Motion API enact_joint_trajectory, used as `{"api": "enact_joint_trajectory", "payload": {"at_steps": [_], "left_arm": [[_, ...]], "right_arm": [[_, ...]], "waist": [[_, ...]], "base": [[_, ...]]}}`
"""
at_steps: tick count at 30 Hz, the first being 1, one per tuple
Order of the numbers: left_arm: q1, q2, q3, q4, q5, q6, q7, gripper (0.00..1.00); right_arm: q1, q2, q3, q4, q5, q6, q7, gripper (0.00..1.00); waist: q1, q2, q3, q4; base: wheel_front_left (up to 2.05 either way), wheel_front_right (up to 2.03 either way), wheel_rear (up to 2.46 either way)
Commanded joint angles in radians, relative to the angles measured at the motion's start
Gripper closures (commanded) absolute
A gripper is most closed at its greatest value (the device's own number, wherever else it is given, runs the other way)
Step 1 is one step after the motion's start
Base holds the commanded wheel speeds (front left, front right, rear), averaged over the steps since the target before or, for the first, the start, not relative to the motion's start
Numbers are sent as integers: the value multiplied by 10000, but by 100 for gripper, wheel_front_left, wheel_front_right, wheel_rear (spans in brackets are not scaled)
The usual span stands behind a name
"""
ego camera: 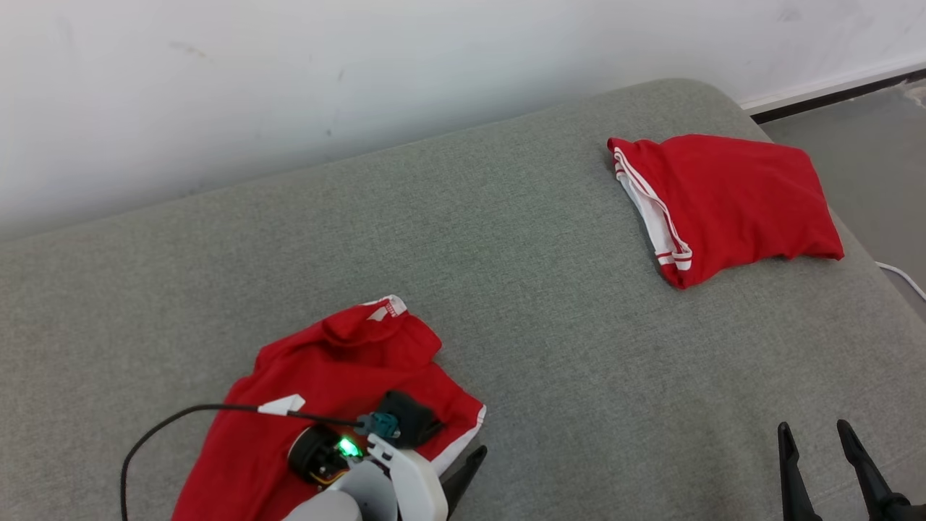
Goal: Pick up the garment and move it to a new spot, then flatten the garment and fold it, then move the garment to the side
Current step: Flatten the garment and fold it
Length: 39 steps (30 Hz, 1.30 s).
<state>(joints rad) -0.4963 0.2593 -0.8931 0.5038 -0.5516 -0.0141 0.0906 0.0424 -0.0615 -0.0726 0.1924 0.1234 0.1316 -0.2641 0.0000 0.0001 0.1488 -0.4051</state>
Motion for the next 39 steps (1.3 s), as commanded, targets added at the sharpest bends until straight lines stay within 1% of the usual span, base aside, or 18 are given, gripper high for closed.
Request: {"api": "enact_joint_trajectory", "payload": {"at_steps": [1, 5, 6, 7, 8, 12, 15, 19, 23, 26, 27, 28, 29, 35, 37, 39], "left_arm": [[-95, 7, -21, 256, 152, 98, -30, 0], [-156, -30, -156, 768, 226, 111, -25, 0], [-149, -61, -168, 890, 170, 82, 14, 4], [-160, -98, -182, 992, 134, 53, 10, 66], [-138, -165, -198, 1050, 66, -25, -23, 100], [-129, -404, -216, 1056, -130, -291, -161, 100], [-127, -527, -87, 859, -338, -410, -306, 100], [31, -662, 79, 298, -947, -731, -334, 100], [262, -512, -29, -545, -1479, -988, -76, 100], [358, -335, -151, -1126, -1808, -1069, 180, 100], [351, -287, -229, -1259, -1797, -1077, 205, 97], [382, -256, -306, -1337, -1775, -1080, 206, 58], [390, -226, -384, -1364, -1690, -1085, 198, 0], [398, -361, -478, -1249, -1501, -998, -124, 0], [360, -345, -278, -1320, -1410, -802, -496, 0], [399, -276, -52, -1426, -1270, -491, -1021, 0]], "right_arm": [[-101, 22, -42, 22, 14, -21, 6, 0], [-112, 36, -34, 53, -39, -21, 6, 0], [-123, 38, -30, 55, -45, -21, 6, 0], [-133, 38, -23, 61, -55, -21, 6, 0], [-138, 38, -20, 65, -59, -21, 6, 0], [-79, 5, -62, 54, -57, -21, 6, 0], [-16, -35, -76, 44, -63, -21, 6, 0], [63, -110, -74, 51, -48, -21, 6, 0], [153, -205, -70, 44, -18, -21, 6, 0], [147, -217, -86, 23, -14, -21, 6, 0], [133, -215, -86, 29, -23, -21, 6, 0], [115, -210, -68, 42, -32, -21, 6, 0], [88, -204, -46, 55, -43, -21, 6, 0], [14, -179, -26, 48, -30, -21, 6, 0], [69, -194, -99, 37, -42, -21, 6, 0], [139, -217, -177, 51, -69, -21, 6, 0]], "waist": [[0, -1, -10, -2], [0, -1, -59, 17], [0, -1, -71, 27], [0, -1, -85, 36], [0, -1, -103, 49], [0, -1, -173, 126], [0, -1, -221, 180], [0, -1, -296, 227], [0, -1, -336, 256], [0, -1, -286, 296], [0, -1, -265, 306], [0, -1, -241, 316], [0, -1, -216, 321], [0, -1, -112, 353], [0, -1, -137, 407], [0, -1, -223, 490]], "base": [[0, 0, 0], [0, 0, 0], [0, 0, 0], [0, 0, 0], [0, 0, 0], [0, 0, 0], [0, 0, 0], [0, 0, 0], [0, 0, 0], [0, 0, 0], [0, 0, 0], [0, 0, 0], [0, 0, 0], [0, 0, 0], [0, 0, 0], [0, 0, 0]]}}
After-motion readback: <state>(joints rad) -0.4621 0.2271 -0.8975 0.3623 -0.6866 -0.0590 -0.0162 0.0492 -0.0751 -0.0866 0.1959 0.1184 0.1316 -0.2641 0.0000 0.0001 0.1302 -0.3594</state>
